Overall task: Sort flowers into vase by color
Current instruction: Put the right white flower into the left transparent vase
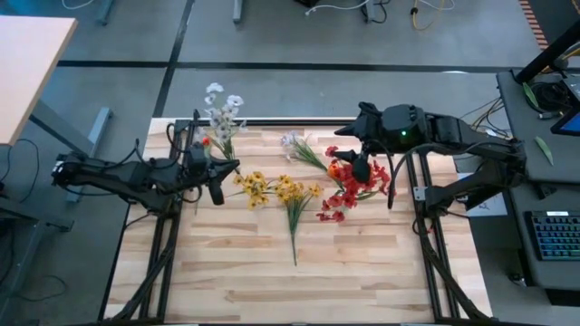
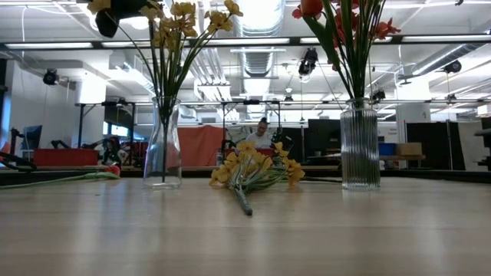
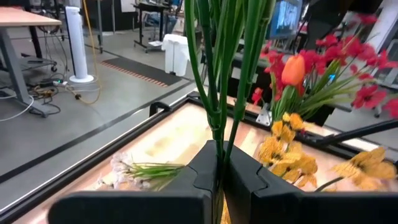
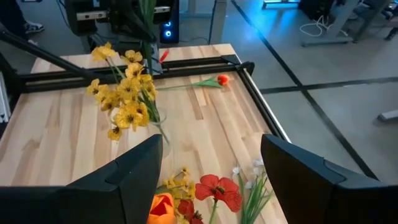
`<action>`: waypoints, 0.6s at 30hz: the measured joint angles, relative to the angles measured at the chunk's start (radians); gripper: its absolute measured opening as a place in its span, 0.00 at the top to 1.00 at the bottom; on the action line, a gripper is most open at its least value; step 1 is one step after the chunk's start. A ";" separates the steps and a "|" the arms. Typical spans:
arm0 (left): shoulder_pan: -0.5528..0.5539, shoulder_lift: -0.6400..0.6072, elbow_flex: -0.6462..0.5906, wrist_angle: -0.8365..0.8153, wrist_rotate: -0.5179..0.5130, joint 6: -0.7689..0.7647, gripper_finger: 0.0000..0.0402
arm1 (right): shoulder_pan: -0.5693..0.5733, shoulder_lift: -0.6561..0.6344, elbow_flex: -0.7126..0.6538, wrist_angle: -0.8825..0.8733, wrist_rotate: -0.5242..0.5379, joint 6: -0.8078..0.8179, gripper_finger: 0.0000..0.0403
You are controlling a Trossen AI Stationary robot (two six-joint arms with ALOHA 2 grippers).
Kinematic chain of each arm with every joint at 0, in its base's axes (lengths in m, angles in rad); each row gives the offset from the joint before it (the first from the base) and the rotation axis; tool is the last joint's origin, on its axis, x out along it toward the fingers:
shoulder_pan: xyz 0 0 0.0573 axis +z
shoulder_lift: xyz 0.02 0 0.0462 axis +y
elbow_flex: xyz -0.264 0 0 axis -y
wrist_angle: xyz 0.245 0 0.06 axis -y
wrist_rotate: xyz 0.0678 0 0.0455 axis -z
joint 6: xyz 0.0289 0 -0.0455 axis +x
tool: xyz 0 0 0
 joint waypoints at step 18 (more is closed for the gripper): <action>0.000 0.083 -0.003 0.009 0.000 -0.010 1.00 | 0.000 0.002 0.000 0.000 0.000 0.000 0.34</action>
